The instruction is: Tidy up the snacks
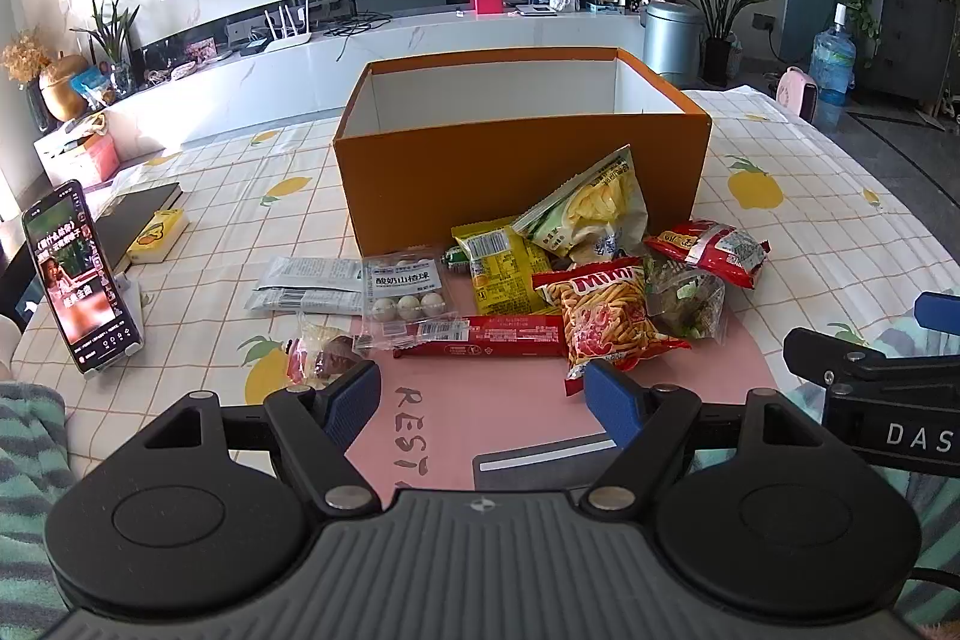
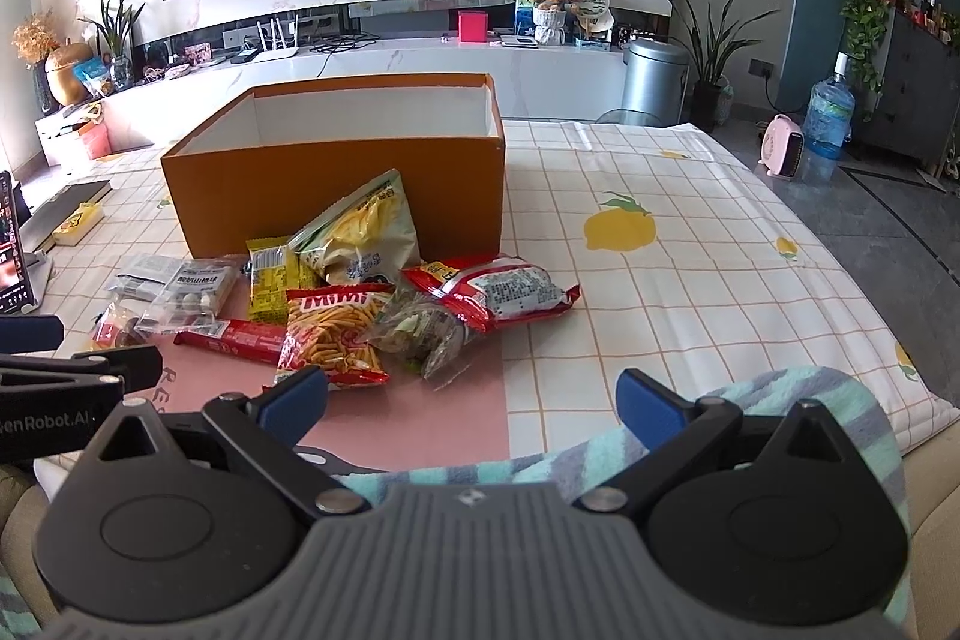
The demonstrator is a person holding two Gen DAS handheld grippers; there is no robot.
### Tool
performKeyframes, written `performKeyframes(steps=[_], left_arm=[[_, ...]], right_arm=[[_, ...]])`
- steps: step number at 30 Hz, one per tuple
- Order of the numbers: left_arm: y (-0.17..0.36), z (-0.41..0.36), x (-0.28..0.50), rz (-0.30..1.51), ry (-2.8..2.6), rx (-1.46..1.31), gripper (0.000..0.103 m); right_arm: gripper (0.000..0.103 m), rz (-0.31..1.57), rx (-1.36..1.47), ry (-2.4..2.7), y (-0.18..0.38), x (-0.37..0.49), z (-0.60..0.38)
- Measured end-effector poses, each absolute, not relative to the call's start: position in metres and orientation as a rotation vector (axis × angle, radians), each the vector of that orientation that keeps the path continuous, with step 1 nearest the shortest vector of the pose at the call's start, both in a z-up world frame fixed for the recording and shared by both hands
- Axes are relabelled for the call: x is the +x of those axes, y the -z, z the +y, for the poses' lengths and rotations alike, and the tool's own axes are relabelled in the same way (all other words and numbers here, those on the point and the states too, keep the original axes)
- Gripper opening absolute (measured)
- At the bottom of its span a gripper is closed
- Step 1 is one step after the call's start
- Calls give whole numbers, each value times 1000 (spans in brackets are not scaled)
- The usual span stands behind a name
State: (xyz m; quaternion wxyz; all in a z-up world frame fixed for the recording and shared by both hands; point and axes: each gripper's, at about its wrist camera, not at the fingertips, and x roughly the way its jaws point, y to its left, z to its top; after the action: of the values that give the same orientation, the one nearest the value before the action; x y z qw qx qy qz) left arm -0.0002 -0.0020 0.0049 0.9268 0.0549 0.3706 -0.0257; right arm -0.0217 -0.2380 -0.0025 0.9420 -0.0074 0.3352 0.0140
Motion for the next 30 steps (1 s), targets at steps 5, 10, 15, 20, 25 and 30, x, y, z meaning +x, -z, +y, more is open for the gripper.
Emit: performKeyframes(steps=[5, 10, 15, 20, 25, 30], left_arm=[[-5, 0, -1, 755, 55, 110, 91], [-7, 0, -1, 754, 57, 104, 91], [-8, 0, -1, 752, 56, 101, 91], [-9, -2, -1, 743, 54, 108, 90], [-7, -3, 2, 780, 53, 143, 86], [-3, 1, 5, 814, 74, 141, 75]], right_arm=[[99, 684, -15, -29, 3, -22, -238], [99, 685, -15, -28, 3, -22, -238], [99, 687, 10, -35, 3, -21, -239], [99, 704, 10, -37, 6, -19, -238], [99, 716, 5, -47, 7, -17, -236], [99, 728, 11, -69, 9, -13, -236]])
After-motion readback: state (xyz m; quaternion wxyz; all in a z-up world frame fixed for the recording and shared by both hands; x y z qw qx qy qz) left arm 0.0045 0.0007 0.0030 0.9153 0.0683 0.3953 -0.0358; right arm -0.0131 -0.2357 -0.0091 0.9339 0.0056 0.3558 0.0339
